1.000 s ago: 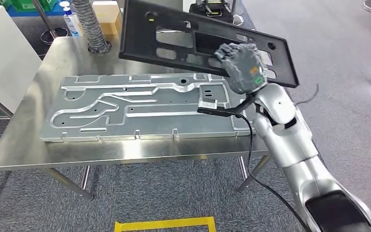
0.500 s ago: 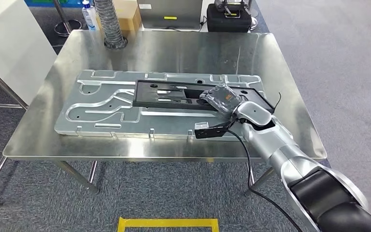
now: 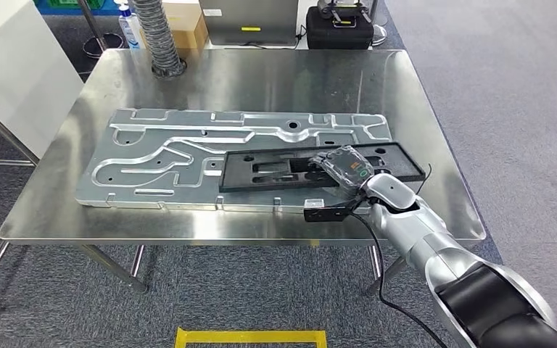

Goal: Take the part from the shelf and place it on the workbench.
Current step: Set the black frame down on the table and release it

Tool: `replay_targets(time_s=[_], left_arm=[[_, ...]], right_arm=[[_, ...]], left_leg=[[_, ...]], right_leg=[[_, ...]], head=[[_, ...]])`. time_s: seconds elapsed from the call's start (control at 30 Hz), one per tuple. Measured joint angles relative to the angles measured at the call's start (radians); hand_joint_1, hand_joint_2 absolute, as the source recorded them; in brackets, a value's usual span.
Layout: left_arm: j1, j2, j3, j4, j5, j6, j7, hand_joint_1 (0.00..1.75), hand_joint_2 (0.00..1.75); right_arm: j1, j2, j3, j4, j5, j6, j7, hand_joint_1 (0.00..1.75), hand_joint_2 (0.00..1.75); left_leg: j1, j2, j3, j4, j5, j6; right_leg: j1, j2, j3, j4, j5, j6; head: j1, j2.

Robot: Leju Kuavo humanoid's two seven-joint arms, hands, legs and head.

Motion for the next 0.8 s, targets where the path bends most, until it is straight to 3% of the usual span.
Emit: replay_targets(time_s=[0.07,0.17,0.2,0.27,0.33,0.37,0.4,0.47,0.53,0.6,0.7,0.73,0.8], left_arm=[[-0.003,-0.001,-0.002,0.000,0.000,0.006,-0.001,0.00,1.75],[-0.005,-0.003,-0.002,0.000,0.000,0.016,-0.007,0.00,1.75],[-0.007,-0.003,-0.002,0.000,0.001,0.019,-0.010,0.00,1.75],[-0.010,-0.004,-0.002,0.000,0.001,0.023,-0.015,0.00,1.75],[-0.010,-0.004,-0.002,0.000,0.002,0.025,-0.020,0.00,0.87],[-0.010,-0.004,-0.002,0.000,0.002,0.025,-0.022,0.00,0.44],[-0.010,-0.004,-0.002,0.000,0.002,0.025,-0.026,0.00,0.00],[-0.010,-0.006,-0.002,0.000,0.001,0.023,-0.032,0.00,0.00],[-0.010,-0.010,-0.003,0.000,0.001,0.021,-0.036,0.00,0.00],[-0.008,-0.012,-0.003,0.000,0.002,0.020,-0.035,0.00,0.00],[-0.005,-0.015,-0.003,0.000,0.005,0.023,-0.032,0.00,0.00],[-0.004,-0.016,-0.003,0.000,0.007,0.024,-0.031,0.00,0.00],[0.001,-0.017,-0.002,0.000,0.013,0.026,-0.028,0.00,0.00]], right_arm=[[0.001,0.000,0.000,0.003,0.004,-0.002,-0.004,0.00,0.00],[0.004,0.004,0.000,0.008,0.014,-0.002,-0.012,0.00,0.00],[0.005,0.008,0.000,0.010,0.018,-0.001,-0.014,0.00,0.00],[0.008,0.020,0.000,0.016,0.023,0.006,-0.017,0.00,0.00],[0.015,0.032,0.000,0.026,0.029,0.017,-0.018,0.00,0.00],[0.019,0.036,0.000,0.030,0.033,0.021,-0.018,0.00,0.00],[0.023,0.038,0.000,0.034,0.035,0.022,-0.018,0.00,0.00],[0.024,0.041,0.000,0.038,0.036,0.017,-0.018,0.00,0.00],[0.020,0.041,0.000,0.039,0.026,0.005,-0.023,0.00,0.00],[0.018,0.042,-0.002,0.037,-0.008,-0.013,-0.048,0.00,0.00],[0.019,0.041,-0.028,0.008,-0.123,-0.045,-0.133,0.00,0.00],[0.021,0.039,-0.044,-0.016,-0.175,-0.059,-0.165,0.00,0.00],[0.039,0.029,-0.079,-0.105,-0.276,-0.093,-0.200,0.00,0.00]], left_leg=[[-0.002,-0.005,0.023,-0.050,0.012,0.013],[-0.003,-0.005,0.026,-0.055,0.018,0.034],[-0.002,-0.005,0.027,-0.057,0.021,0.039],[-0.001,-0.005,0.028,-0.059,0.023,0.045],[-0.003,-0.005,0.027,-0.059,0.023,0.048],[-0.003,-0.006,0.027,-0.059,0.023,0.048],[-0.003,-0.006,0.028,-0.059,0.023,0.048],[-0.004,-0.008,0.031,-0.059,0.022,0.047],[-0.006,-0.007,0.031,-0.059,0.022,0.040],[-0.007,-0.005,0.028,-0.060,0.023,0.030],[-0.007,-0.004,0.023,-0.042,0.008,0.015],[-0.008,-0.002,0.009,-0.007,-0.014,0.010],[-0.007,0.002,-0.049,0.119,-0.081,0.004]], right_leg=[[0.002,0.002,-0.002,0.008,-0.005,0.009],[0.002,0.003,-0.005,0.014,-0.012,0.021],[0.000,0.005,-0.014,0.035,-0.028,0.025],[-0.005,0.011,-0.059,0.141,-0.087,0.031],[-0.008,0.014,-0.116,0.269,-0.136,0.034],[-0.008,0.014,-0.129,0.295,-0.137,0.034],[-0.008,0.014,-0.121,0.280,-0.119,0.032],[-0.006,0.012,-0.058,0.152,-0.052,0.023],[0.001,0.004,0.001,0.035,-0.017,0.013],[0.009,0.001,0.015,0.006,-0.018,0.009],[0.003,0.000,0.022,-0.012,-0.009,-0.002],[0.001,-0.002,0.026,-0.018,-0.006,-0.006],[0.002,-0.005,0.029,-0.022,-0.005,-0.013]], head=[[0.000,0.000],[0.000,0.000],[0.000,0.000],[0.000,0.000],[0.000,0.000],[0.000,0.000],[0.000,0.000],[0.000,0.000],[0.000,0.000],[0.000,0.000],[0.000,0.000],[0.000,0.000],[0.000,0.000]])
